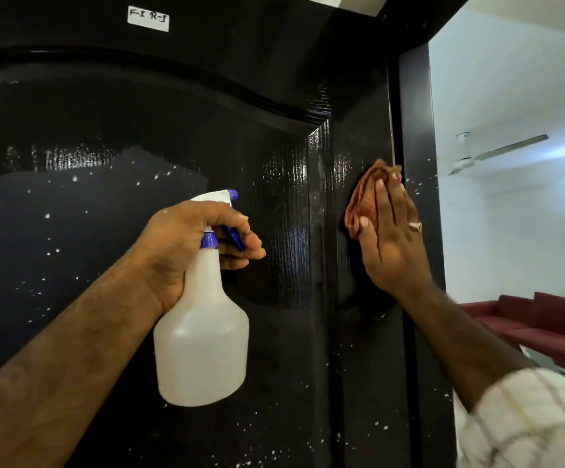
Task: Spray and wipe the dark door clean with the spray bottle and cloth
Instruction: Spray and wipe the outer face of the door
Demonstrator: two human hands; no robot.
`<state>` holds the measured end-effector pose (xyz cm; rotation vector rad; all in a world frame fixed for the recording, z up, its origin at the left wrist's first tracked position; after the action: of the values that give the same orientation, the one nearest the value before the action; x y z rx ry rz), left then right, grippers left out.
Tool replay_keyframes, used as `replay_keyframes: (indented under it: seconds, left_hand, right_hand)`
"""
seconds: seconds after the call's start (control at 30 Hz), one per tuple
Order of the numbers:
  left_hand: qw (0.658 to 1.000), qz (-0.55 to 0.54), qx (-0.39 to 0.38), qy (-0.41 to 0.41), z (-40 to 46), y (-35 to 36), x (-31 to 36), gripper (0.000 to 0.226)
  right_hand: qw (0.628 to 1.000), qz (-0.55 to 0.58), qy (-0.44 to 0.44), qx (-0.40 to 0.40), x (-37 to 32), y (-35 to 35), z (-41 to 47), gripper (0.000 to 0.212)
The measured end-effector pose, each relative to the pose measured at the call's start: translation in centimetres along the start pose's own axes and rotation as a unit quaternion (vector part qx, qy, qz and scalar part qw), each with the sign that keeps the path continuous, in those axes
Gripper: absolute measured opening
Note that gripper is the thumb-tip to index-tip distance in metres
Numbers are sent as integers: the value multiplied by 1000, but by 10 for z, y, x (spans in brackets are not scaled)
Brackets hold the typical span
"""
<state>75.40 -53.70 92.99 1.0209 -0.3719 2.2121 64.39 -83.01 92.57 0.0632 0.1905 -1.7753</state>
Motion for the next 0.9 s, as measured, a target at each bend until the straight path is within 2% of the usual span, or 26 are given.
replay_keyframes:
  seconds: [0.1,0.17,0.27,0.33,0.43,0.53,0.7,0.8,0.9]
  left_hand:
    - [1000,2,8,-2,5,-2,1,9]
    - [1000,2,12,-2,7,-1,1,8]
    - [1000,5,12,-3,10,2,0,9]
    - [1000,5,10,1,10,5,0,9]
    - [1000,-5,9,-1,6,8,1,10]
    - [1000,-9,12,-13,0,3,0,9]
    - [999,1,30,-16,-3,-12,3,10]
    - [999,2,40,-14,-3,-21,7,10]
    - [999,-3,48,-16,-9,-33,9,10]
  right_hand:
    - [995,-9,93,31,-19,10,38,75]
    - [994,-29,96,39,-30,15,41,76]
    - [999,-37,-33,13,-50,16,1,72]
    - [990,-49,-127,-31,-55,14,-47,70]
    - [977,-62,-194,-65,-34,6,-93,66]
    - [987,-49,-143,-51,-11,-3,-82,70]
    - [1000,-25,7,-5,-39,1,6,71]
    - [999,-46,11,-11,-72,15,32,71]
    - [999,-34,-24,-17,-84,20,-2,67]
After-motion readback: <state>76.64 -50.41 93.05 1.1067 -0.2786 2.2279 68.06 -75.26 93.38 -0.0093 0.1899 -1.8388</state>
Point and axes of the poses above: each hand's wrist, its own z-axis towards the middle knuckle, its own y-axis out of the palm, x = y × z, the point moved 7 cm from there along z, towards the middle knuckle, and after that the axes turned 8 degrees about y, right-handed, at the moved point
